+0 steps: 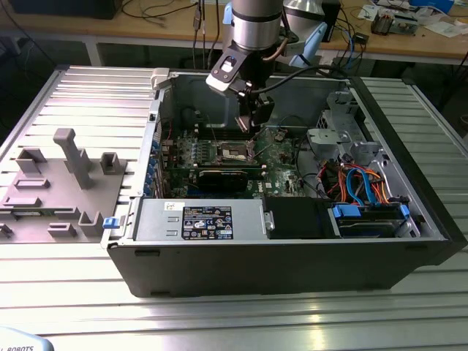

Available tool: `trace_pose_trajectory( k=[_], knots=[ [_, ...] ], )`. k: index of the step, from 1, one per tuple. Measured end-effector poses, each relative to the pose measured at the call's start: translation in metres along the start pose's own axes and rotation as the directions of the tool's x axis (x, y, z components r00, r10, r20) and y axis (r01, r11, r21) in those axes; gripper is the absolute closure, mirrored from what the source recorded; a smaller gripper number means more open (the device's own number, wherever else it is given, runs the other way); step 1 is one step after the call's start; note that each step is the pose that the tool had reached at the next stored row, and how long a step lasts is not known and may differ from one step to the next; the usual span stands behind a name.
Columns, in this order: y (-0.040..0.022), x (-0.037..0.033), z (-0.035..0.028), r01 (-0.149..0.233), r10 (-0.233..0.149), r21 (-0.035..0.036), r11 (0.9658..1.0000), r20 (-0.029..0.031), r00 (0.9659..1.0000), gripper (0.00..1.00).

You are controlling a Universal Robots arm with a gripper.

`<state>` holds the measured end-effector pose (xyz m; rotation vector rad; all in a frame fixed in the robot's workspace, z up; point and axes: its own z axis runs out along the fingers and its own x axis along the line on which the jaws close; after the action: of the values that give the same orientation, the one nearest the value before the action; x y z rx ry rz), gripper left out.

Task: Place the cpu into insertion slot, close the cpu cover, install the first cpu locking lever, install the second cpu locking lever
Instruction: 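Place the cpu into insertion slot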

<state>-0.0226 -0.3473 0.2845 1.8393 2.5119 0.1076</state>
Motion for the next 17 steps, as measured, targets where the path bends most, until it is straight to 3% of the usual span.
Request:
trace_pose_trajectory(
  k=[17],
  knots=[
    [-0.0001, 0.0, 0.0015, -0.029, 0.029, -0.0006, 0.9996, 0.0021, 0.9996, 0.46]
  ],
)
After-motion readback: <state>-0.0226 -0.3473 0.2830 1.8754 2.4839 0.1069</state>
